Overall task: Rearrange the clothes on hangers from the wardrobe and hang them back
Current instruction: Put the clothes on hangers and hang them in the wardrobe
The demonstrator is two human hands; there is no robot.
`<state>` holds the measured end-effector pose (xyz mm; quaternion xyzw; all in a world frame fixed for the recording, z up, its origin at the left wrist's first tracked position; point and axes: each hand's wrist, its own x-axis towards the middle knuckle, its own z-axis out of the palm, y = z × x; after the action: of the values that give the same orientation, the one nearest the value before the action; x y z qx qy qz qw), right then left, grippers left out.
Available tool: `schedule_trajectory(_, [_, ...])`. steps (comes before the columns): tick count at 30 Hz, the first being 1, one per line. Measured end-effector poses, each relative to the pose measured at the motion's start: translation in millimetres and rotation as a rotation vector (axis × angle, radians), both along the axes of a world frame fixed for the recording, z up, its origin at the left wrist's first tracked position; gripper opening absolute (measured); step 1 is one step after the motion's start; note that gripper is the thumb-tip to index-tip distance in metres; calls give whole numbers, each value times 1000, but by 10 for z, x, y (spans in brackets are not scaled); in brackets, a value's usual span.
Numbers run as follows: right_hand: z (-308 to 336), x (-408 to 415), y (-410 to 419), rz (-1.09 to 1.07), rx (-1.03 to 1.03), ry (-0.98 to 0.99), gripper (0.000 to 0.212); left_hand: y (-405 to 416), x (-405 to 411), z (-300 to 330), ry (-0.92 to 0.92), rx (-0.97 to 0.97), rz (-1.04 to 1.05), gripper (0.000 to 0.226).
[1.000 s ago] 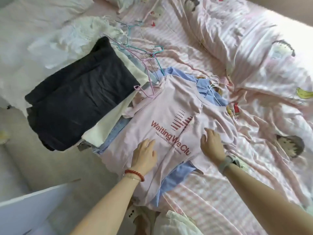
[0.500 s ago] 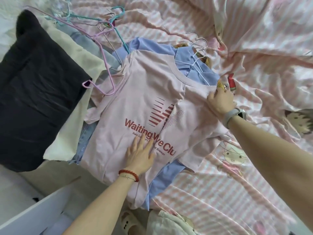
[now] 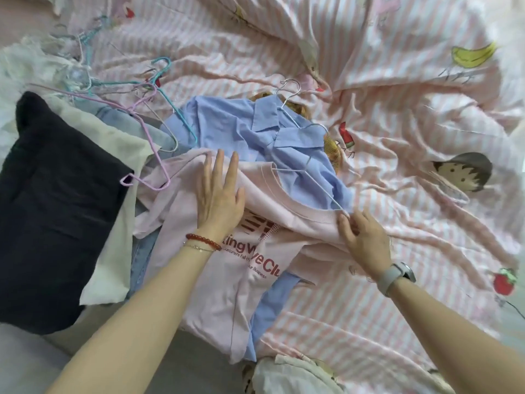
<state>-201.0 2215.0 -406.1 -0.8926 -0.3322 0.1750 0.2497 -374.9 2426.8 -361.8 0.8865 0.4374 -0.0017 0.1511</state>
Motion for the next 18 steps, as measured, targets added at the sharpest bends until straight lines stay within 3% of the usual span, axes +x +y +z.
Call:
schedule_trajectory(4, [102, 27, -431, 48, 33, -96, 36, 40, 283, 7, 381, -156, -249, 49])
schedule_trajectory(6, [128, 31, -568, 28, 6, -140, 37, -80, 272, -7, 446, -253, -310, 40])
schedule_trajectory(12, [179, -36, -686, 58, -36, -184, 38, -682, -363, 147, 313, -324, -201, 35])
schedule_trajectory(18, [305, -444, -197, 396, 59, -323, 30, -1161, -1385, 388, 169, -371, 169, 30])
